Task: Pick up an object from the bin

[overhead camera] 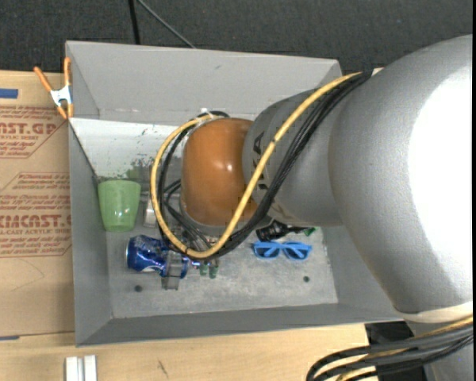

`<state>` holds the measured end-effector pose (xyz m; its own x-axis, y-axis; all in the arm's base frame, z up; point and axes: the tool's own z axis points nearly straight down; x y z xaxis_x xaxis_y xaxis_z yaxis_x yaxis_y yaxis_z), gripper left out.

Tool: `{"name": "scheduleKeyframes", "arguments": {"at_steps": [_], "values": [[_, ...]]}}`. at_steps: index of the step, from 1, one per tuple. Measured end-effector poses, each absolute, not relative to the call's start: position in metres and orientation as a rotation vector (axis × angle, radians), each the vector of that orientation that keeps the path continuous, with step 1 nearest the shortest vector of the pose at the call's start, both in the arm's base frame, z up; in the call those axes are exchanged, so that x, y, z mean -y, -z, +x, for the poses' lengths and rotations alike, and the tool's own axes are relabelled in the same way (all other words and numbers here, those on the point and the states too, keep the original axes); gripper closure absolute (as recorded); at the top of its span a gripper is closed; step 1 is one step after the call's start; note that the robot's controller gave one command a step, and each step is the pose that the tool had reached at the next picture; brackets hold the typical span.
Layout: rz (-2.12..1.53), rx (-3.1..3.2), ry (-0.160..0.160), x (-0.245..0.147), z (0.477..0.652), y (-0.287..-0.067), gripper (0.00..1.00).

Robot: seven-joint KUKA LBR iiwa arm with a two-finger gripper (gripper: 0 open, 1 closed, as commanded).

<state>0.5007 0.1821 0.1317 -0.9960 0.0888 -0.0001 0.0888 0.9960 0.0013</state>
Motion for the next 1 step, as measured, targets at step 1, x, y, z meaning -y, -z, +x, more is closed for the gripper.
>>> {"name": "scheduleKeyframes", "arguments": {"at_steps": [1], "values": [[0.138, -3.134, -0.005, -0.1829, 0.5017, -0.1764, 1.0]]}}
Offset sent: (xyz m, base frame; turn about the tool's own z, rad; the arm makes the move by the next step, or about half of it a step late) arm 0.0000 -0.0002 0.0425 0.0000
